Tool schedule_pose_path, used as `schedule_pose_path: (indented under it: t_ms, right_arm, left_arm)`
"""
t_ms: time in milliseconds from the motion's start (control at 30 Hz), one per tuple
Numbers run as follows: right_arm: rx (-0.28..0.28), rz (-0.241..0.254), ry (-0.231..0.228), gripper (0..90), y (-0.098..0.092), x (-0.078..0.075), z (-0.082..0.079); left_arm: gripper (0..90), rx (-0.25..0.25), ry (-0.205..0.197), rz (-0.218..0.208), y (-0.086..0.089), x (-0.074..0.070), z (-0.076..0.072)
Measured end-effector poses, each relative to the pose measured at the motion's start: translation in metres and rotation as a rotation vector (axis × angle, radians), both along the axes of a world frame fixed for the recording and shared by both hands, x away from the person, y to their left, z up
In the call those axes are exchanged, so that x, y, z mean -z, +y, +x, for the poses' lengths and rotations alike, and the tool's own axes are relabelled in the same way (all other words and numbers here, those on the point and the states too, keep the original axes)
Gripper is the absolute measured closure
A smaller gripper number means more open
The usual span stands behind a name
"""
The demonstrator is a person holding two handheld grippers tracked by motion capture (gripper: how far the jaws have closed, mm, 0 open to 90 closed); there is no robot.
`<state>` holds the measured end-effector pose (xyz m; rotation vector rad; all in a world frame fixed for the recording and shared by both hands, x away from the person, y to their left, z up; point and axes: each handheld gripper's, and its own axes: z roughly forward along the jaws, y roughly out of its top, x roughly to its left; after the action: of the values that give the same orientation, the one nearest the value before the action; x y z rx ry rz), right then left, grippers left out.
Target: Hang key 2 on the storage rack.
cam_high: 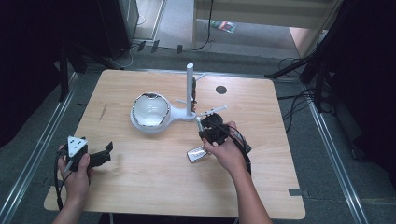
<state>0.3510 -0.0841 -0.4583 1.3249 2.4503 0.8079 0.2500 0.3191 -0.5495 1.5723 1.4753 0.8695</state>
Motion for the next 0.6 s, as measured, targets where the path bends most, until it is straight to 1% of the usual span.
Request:
schedule_pose_path:
  t_ms: [267,300,433,600]
  right_arm:
    - [-0.011,0.053,-0.064,78.1,0.001,-0.008,-0.002]
    - [-0.006,0.058,-0.074,78.1,0.002,-0.009,-0.003]
    - [-0.020,0.070,-0.131,78.1,0.004,-0.012,-0.005]
    - [-0.025,0.101,-0.181,78.1,0.006,-0.016,-0.008]
  left_arm:
    - [0.0,0.001,-0.001,-0.001,0.000,0.000,0.000]
    - [0.0,0.001,-0.001,0.000,0.000,0.000,0.000]
    - [0.0,0.000,0.000,0.000,0.000,0.000,0.000]
    - [0.0,0.000,0.000,0.001,0.000,0.000,0.000]
